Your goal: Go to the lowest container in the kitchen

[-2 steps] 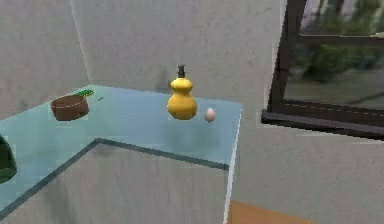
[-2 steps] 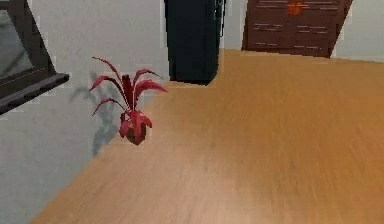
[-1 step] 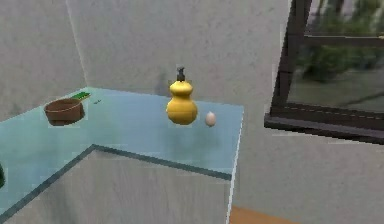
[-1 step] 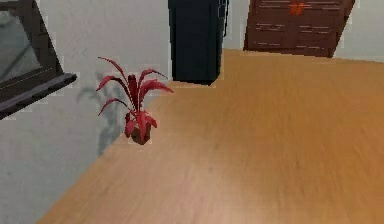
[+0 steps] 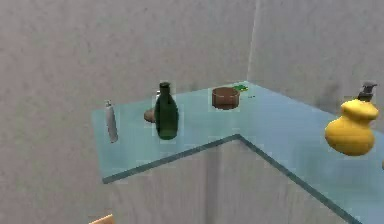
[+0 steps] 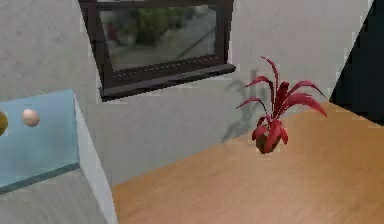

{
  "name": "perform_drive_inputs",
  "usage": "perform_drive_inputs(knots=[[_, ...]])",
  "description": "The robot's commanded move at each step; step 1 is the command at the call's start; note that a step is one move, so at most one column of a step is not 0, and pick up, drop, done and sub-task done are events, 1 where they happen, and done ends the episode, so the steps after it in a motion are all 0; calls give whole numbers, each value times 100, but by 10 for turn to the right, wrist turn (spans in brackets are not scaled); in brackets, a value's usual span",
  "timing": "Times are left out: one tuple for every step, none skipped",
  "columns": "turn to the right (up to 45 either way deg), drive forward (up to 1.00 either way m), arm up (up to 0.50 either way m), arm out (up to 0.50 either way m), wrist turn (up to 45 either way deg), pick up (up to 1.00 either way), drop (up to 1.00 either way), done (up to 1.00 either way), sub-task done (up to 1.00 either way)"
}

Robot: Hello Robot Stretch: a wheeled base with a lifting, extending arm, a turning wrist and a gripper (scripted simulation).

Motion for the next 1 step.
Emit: perform_drive_inputs(knots=[[-450,0,0,0,0,0,0,0,0]])
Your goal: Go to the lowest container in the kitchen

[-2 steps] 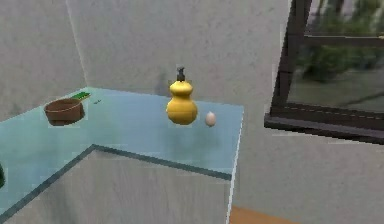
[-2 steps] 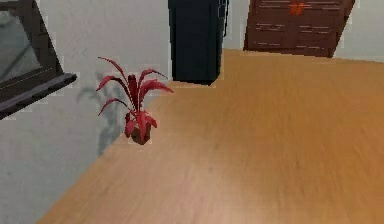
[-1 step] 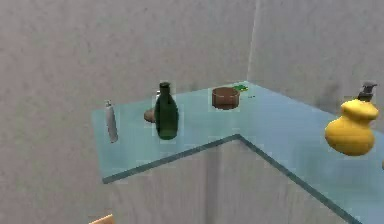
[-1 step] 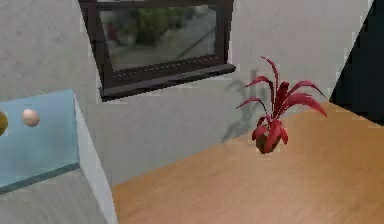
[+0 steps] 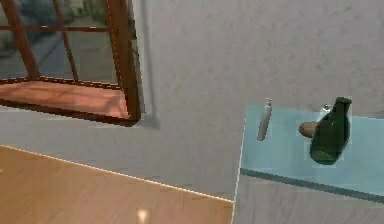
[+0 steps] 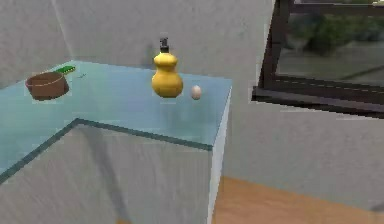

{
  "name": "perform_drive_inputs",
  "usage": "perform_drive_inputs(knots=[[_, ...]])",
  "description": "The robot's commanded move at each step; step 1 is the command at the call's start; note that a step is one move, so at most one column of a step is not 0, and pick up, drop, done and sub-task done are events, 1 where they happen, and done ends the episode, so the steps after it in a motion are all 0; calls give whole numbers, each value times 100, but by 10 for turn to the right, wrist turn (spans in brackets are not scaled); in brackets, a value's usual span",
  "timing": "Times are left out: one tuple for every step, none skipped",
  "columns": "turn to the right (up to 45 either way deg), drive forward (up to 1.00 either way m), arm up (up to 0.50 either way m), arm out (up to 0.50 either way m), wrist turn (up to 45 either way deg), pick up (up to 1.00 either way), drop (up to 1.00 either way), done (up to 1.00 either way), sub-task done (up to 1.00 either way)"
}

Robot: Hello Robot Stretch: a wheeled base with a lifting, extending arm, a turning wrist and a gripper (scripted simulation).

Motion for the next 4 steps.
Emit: perform_drive_inputs(knots=[[-450,0,0,0,0,0,0,0,0],[-390,0,0,0,0,0,0,0,0],[0,100,0,0,0,0,0,0,0],[0,100,0,0,0,0,0,0,0]])
